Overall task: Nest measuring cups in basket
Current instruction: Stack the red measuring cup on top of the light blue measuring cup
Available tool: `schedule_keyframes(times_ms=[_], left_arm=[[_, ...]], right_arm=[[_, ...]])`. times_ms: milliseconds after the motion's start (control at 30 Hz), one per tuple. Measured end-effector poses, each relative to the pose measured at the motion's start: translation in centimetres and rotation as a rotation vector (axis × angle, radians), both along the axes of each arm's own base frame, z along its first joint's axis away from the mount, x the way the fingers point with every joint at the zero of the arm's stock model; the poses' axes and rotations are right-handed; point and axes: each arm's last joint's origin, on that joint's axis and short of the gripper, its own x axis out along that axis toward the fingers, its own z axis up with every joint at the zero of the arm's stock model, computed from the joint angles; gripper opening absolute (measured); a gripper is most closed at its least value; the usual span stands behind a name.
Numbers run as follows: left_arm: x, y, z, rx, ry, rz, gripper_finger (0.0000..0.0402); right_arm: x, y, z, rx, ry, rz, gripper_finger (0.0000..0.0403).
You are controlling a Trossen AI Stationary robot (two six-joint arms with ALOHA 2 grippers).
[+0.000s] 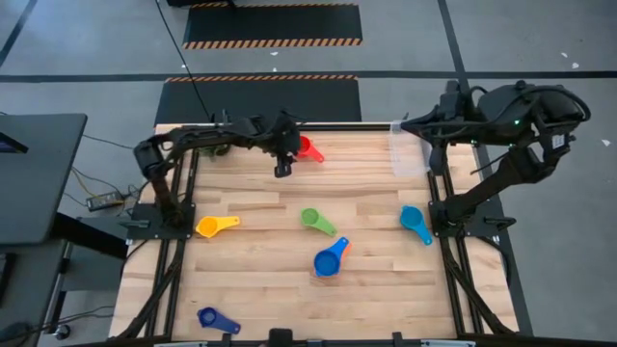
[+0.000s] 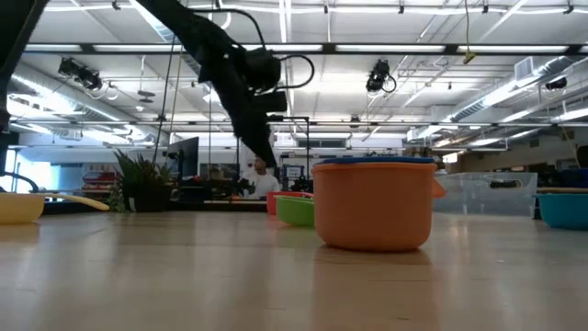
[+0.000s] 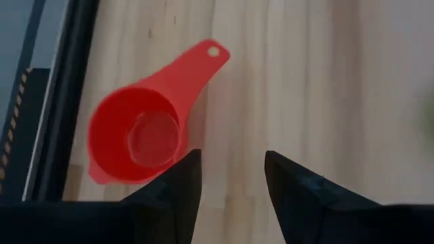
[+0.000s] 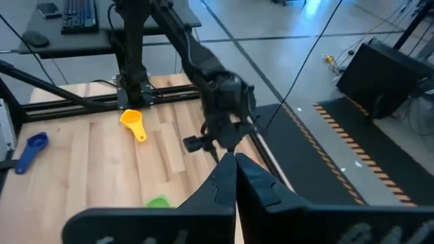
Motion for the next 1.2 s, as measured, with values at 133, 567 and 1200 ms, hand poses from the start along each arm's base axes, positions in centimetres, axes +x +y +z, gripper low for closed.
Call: schedule_keyframes(times_ms=[133, 567, 1200], left_arm=[[0.7, 0.5, -1.2, 0.031, 0.002, -0.012, 0.0169], [3.5, 3.9, -2.5, 0.030, 0.156, 0.034, 0.0169], [4.5, 5.1, -6.0, -0.026, 0.311, -0.028, 0.0091]], right_arm=[[-0.1, 0.0, -0.1, -0.009, 0.011, -0.003, 0.0003], [0.1, 0.0, -0.4, -0.015, 0.044, 0.000, 0.0003], [0.1, 0.0, -0.4, -0.016, 0.049, 0.000, 0.0003]])
